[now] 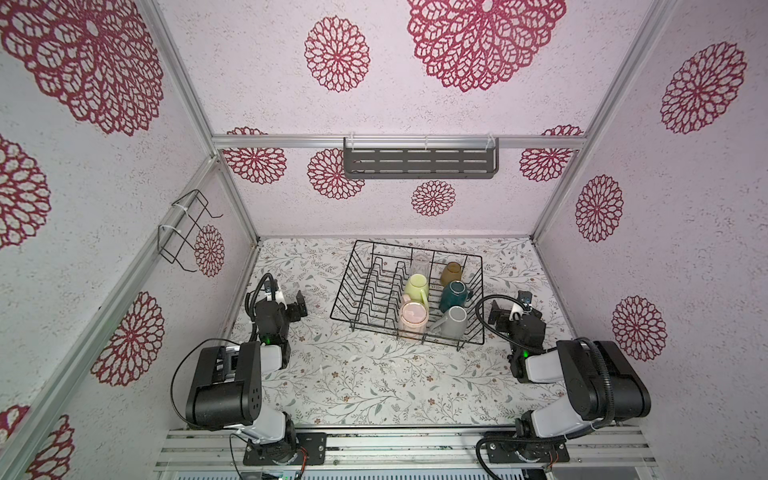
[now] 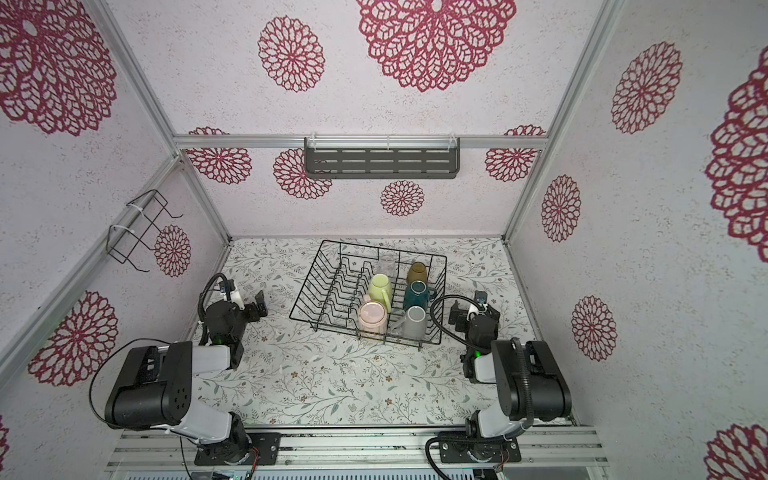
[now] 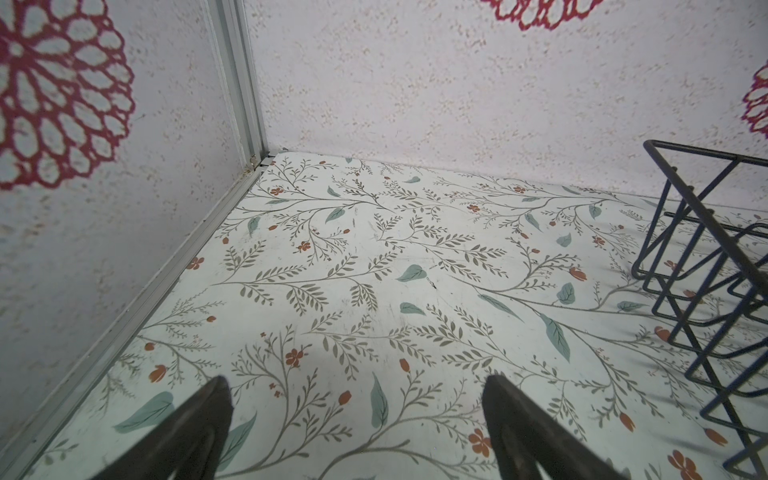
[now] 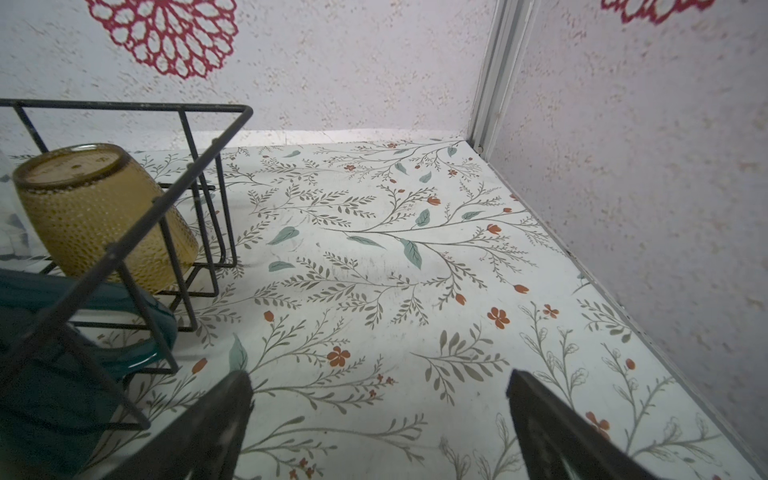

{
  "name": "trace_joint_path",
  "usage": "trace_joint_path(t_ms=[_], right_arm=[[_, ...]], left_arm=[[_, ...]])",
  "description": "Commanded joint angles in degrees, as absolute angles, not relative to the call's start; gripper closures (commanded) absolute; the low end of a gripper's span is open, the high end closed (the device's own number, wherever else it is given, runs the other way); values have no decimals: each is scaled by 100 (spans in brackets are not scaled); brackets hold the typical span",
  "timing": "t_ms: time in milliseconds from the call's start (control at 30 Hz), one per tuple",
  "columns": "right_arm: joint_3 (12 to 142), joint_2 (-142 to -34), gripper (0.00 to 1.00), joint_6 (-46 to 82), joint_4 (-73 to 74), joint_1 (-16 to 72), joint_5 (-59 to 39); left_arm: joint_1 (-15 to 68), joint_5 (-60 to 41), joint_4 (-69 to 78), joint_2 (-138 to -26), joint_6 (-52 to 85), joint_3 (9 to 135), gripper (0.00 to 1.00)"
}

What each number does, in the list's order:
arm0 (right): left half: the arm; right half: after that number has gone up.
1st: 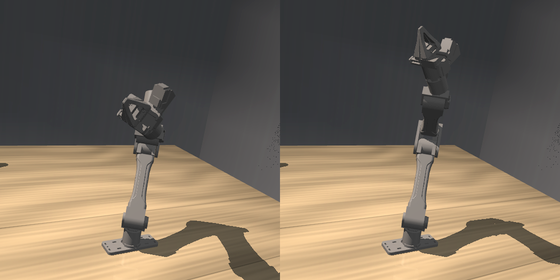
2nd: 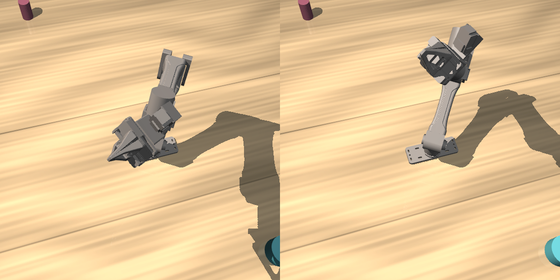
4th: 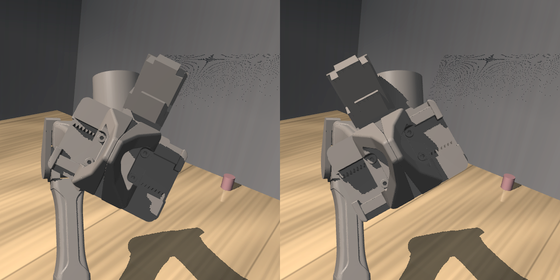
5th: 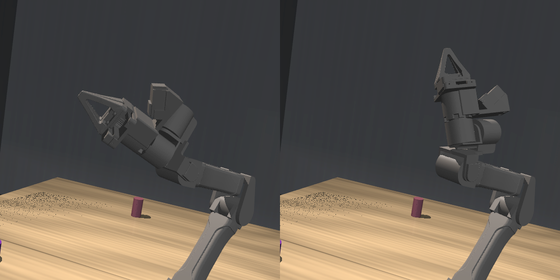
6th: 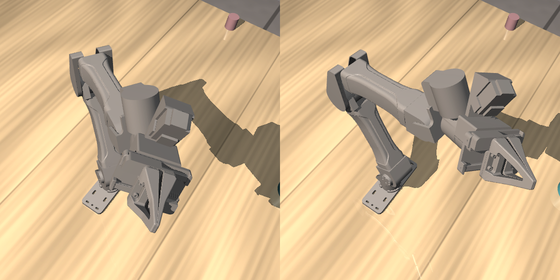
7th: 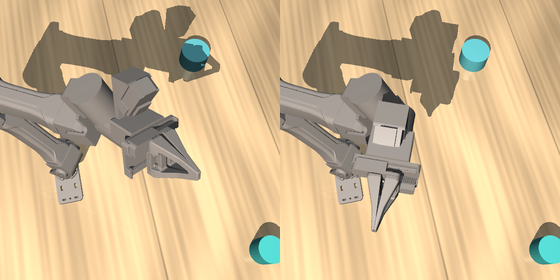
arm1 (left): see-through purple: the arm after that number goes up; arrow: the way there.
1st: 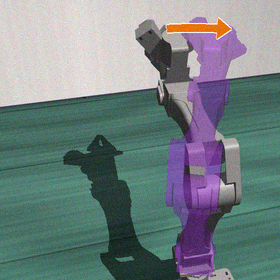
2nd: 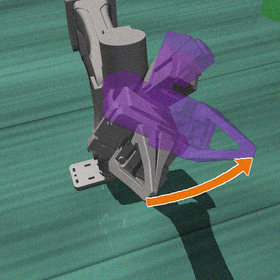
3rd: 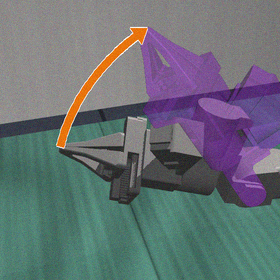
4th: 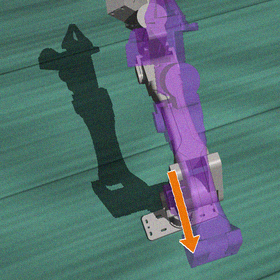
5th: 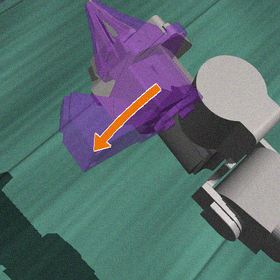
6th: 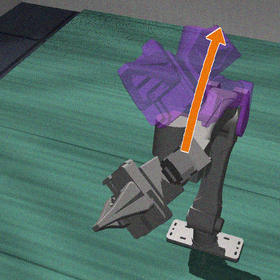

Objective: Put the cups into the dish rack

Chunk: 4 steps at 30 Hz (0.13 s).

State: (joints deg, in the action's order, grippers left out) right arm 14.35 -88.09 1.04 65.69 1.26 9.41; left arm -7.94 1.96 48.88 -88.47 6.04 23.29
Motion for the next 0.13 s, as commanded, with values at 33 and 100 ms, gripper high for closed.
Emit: trace_joint_path(t_ms=[33, 100], right_arm=[[1526, -8781, 1, 26, 6715, 158, 1063], [1518, -8780, 1, 26, 6732, 154, 1063]], left_arm=[[-824, 136, 5062, -8859, 589, 2371, 3], [-823, 140, 5062, -8859, 589, 2373, 3]])
